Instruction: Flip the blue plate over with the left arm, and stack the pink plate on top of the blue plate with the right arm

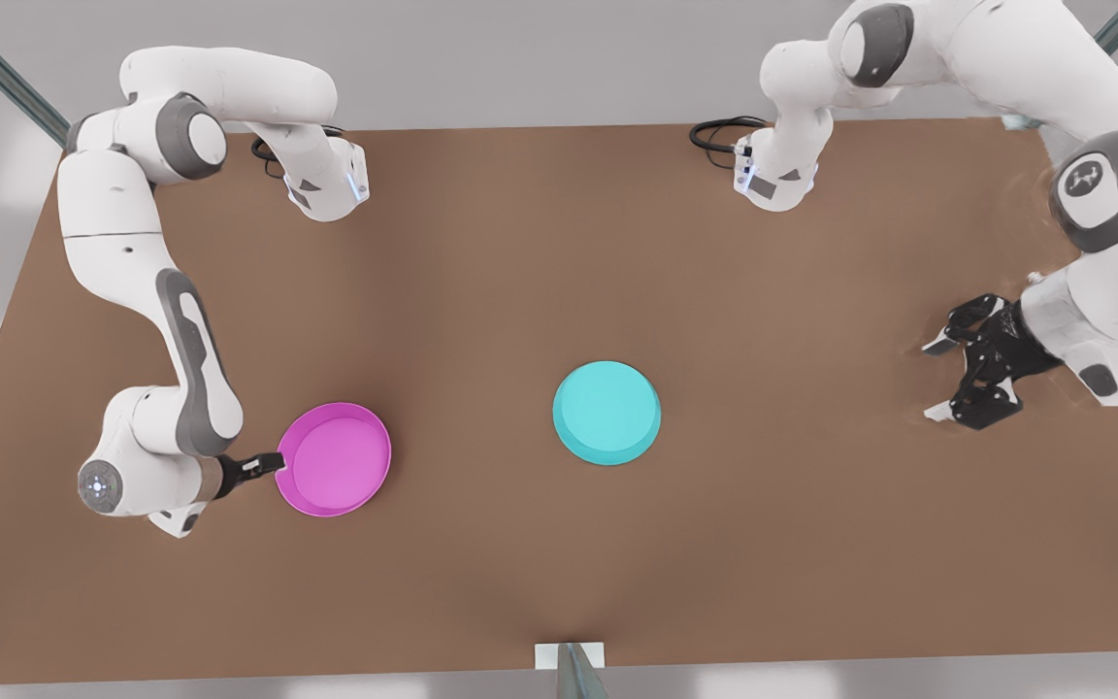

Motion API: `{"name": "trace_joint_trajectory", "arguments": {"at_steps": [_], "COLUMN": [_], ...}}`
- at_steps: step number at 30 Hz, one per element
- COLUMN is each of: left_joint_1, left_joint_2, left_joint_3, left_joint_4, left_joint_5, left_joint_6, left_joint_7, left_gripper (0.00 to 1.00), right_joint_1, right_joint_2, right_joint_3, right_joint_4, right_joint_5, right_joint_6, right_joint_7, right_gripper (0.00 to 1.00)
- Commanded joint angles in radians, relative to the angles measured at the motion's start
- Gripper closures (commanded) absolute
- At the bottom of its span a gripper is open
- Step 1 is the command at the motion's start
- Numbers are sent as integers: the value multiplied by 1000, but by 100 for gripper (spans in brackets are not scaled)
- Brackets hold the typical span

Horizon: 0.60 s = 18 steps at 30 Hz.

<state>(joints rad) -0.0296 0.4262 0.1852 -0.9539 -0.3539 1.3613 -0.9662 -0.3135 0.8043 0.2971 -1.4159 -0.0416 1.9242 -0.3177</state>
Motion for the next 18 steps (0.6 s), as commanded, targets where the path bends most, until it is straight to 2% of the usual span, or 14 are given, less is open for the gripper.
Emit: {"name": "trace_joint_trajectory", "arguments": {"at_steps": [1,2,3,4,5,7,9,12,18], "left_joint_1": [13,25,20,26,53,45,40,37,37], "left_joint_2": [2,28,29,-12,-151,-282,-402,-345,-339], "left_joint_3": [-4,-7,-10,-26,-79,-87,-99,-99,-99], "left_joint_4": [0,-12,-22,-22,-143,-270,-499,-500,-497], "left_joint_5": [79,232,323,323,325,328,349,348,348], "left_joint_6": [-27,-63,-91,-152,-171,-165,-10,12,12], "left_joint_7": [353,801,1029,1048,1046,1046,1047,1051,1051], "left_gripper": [0,0,0,0,0,0,0,0,0], "right_joint_1": [-6,-7,-7,-9,-4,-6,-7,8,7], "right_joint_2": [-2,-2,-2,-2,-2,-2,3,6,32], "right_joint_3": [1,1,1,1,1,-1,1,-1,-4], "right_joint_4": [-18,-32,-48,-58,-58,-58,-60,-63,-58], "right_joint_5": [0,34,40,43,65,65,68,55,52], "right_joint_6": [13,21,35,61,65,78,76,76,85], "right_joint_7": [0,12,14,19,37,35,37,22,22], "right_gripper": [0,0,0,0,0,0,0,0,0]}}
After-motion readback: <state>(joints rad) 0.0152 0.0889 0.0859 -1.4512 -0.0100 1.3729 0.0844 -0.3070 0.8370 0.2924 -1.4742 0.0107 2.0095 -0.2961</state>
